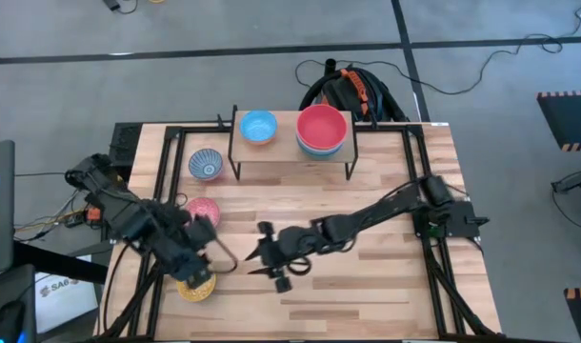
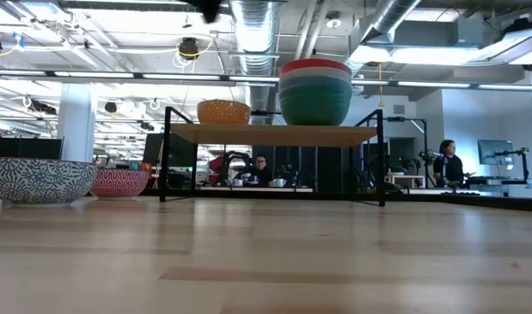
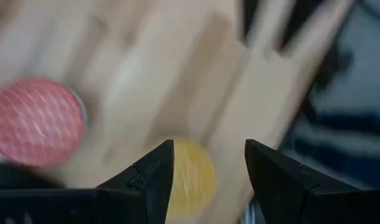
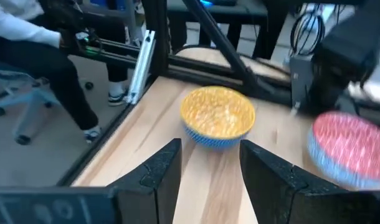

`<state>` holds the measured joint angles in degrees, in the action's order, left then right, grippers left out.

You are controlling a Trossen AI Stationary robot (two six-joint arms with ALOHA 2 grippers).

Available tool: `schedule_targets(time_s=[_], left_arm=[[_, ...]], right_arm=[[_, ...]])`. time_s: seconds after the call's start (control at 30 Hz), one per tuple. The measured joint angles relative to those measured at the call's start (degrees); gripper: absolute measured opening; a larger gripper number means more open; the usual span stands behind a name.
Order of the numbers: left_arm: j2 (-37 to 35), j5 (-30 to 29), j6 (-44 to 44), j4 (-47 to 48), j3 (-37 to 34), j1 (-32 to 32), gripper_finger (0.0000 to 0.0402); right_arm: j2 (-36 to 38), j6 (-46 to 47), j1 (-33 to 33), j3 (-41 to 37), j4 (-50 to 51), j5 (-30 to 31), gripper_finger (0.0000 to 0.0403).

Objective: Place and stack bowls onto a shelf
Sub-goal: Stack the yellow patterned bowl on top of the light blue patterned bowl on the shelf

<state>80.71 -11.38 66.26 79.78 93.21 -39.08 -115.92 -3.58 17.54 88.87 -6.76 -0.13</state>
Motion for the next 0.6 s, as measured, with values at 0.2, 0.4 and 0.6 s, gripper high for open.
schedule_targets(time_s=[0.2, 0.4, 0.6], left_arm=[[0.0, 5.58, 2.23, 2.27, 0.0, -6.19, 0.018], [0.0, 4.21, 17.24, 6.69, 0.0, -10.67, 0.018], [-0.13, -2.99, 33.07, 9.67, -2.65, -12.65, 0.018]], right_arm=[[-11.98, -4.86, -0.09, 13.47, 0.11, -1.67, 0.0187], [-22.61, 12.86, -1.92, 27.69, 0.18, -0.83, 0.0187], [-32.05, 21.71, -2.87, 39.59, 4.15, 0.05, 0.0187]])
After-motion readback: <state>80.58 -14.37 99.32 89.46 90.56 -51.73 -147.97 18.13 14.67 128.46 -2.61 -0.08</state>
